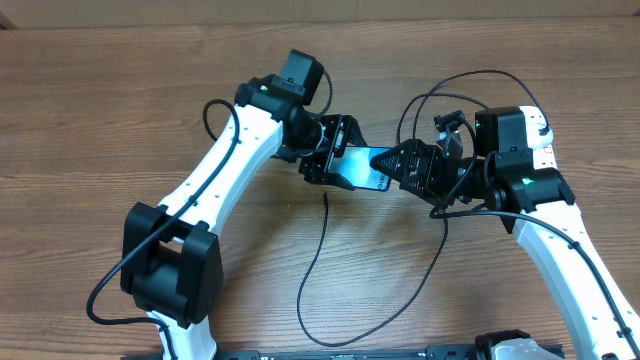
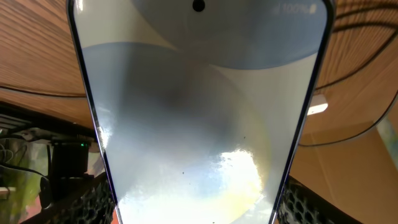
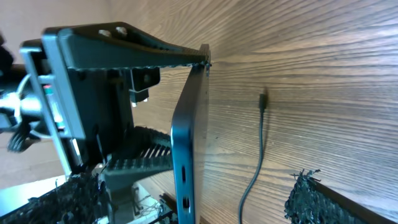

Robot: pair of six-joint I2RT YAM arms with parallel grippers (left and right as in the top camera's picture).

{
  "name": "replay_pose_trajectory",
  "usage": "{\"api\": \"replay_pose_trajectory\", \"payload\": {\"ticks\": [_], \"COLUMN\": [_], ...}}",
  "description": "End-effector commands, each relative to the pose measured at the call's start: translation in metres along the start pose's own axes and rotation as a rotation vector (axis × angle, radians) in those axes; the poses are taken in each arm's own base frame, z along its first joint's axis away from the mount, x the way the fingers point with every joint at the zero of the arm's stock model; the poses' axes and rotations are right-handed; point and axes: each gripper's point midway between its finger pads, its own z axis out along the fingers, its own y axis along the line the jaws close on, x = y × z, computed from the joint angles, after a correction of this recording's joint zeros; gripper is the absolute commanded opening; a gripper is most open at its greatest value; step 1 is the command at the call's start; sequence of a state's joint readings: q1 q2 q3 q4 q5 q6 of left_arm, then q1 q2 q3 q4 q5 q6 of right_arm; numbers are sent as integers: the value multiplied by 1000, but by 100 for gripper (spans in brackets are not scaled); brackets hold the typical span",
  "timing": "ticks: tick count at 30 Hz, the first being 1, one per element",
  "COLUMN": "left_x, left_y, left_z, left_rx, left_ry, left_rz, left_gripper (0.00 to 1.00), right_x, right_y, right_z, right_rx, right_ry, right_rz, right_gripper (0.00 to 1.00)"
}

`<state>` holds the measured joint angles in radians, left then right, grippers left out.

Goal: Plug charger to phone and switch on socket
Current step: 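Bring the right gripper against the phone's bottom edge near center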

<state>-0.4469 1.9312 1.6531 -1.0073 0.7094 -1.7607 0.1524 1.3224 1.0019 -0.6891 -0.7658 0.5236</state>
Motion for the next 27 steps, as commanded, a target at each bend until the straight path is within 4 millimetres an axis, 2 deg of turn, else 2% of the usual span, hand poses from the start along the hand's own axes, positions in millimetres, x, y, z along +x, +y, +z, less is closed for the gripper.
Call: {"api": "replay_pose_trajectory", "payload": {"ticks": [1, 8, 11, 12, 13, 16, 18, 24, 27], "left_x": [26, 48, 55, 56, 56, 57, 58, 61, 61], "left_y": [0, 3, 4, 4, 4, 5, 3, 2, 1], "left_z": [-5, 9, 11, 12, 12, 12, 12, 11, 11], "left_rx": [24, 16, 11, 9, 10, 8, 14, 16, 20], "left_ry": [33, 63, 79, 83, 83, 90, 92, 110, 111], "left_rz": [13, 58, 58, 51, 51, 51, 57, 65, 68], "left_gripper": [4, 5, 5, 5, 4, 4, 4, 5, 4], "right_x": [-8, -11, -11, -10, -10, -10, -10, -11, -11], "right_y": [0, -4, -9, -11, -12, -13, -13, -15, -15], "right_z": [-2, -2, -1, -1, 0, 0, 0, 0, 0], "right_rx": [36, 58, 76, 82, 83, 85, 87, 99, 99], "right_ry": [-35, -49, -53, -53, -52, -52, -53, -60, -60], "right_rz": [-23, -22, -16, -13, -12, -11, -10, -10, -10], "right_gripper": [100, 98, 87, 77, 73, 52, 43, 28, 26]}}
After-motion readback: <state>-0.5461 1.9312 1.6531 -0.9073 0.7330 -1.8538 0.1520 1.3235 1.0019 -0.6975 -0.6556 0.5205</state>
